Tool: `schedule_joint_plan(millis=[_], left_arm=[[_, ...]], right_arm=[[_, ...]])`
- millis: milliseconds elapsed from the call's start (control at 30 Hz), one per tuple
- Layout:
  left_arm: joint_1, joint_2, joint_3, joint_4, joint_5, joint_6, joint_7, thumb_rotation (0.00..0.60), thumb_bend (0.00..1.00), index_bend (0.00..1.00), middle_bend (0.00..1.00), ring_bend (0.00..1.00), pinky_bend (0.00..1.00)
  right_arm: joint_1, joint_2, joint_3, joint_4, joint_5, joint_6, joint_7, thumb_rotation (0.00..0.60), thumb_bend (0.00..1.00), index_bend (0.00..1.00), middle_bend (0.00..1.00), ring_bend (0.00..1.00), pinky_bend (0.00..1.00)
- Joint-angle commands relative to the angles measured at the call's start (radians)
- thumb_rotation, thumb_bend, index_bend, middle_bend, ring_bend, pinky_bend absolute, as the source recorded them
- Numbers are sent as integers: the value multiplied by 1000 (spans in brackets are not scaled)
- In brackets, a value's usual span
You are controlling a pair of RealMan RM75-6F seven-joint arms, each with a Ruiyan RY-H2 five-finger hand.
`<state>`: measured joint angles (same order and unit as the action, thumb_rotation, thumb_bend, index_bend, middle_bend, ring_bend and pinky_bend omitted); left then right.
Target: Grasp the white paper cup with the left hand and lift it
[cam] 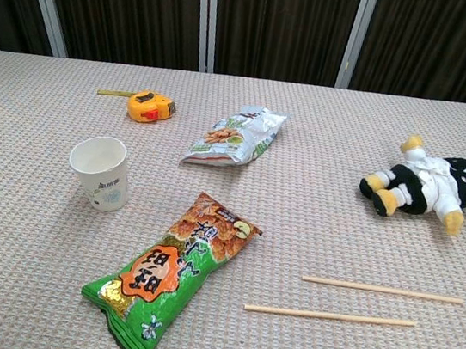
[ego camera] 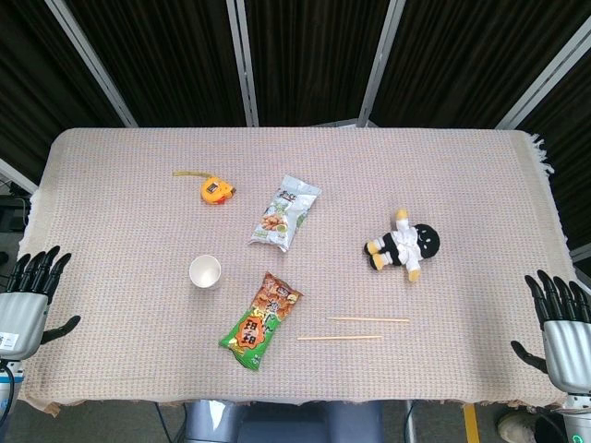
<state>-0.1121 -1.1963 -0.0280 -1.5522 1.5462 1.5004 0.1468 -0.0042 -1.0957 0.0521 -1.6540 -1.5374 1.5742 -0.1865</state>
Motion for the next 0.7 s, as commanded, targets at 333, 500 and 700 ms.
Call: schedule_joint_plan(millis=[333,500,700], left_arm=[[-5,-5,5,-2,0,-13,14,600,90,0,0,0,0],[-20,-10,2,-8,-6,-40,24,600,88,0,0,0,0],[-83,-6,-28,-74,-36,-128,68,600,89,0,0,0,0]], right_arm=[[0,7,-1,-9,-1,-3,-3,600,61,0,0,0,0],[1,13,-1,-16,8,-13,0,600,60,0,0,0,0],[-3,20,-10,-23,-10,-5,8,600,62,0,0,0,0]])
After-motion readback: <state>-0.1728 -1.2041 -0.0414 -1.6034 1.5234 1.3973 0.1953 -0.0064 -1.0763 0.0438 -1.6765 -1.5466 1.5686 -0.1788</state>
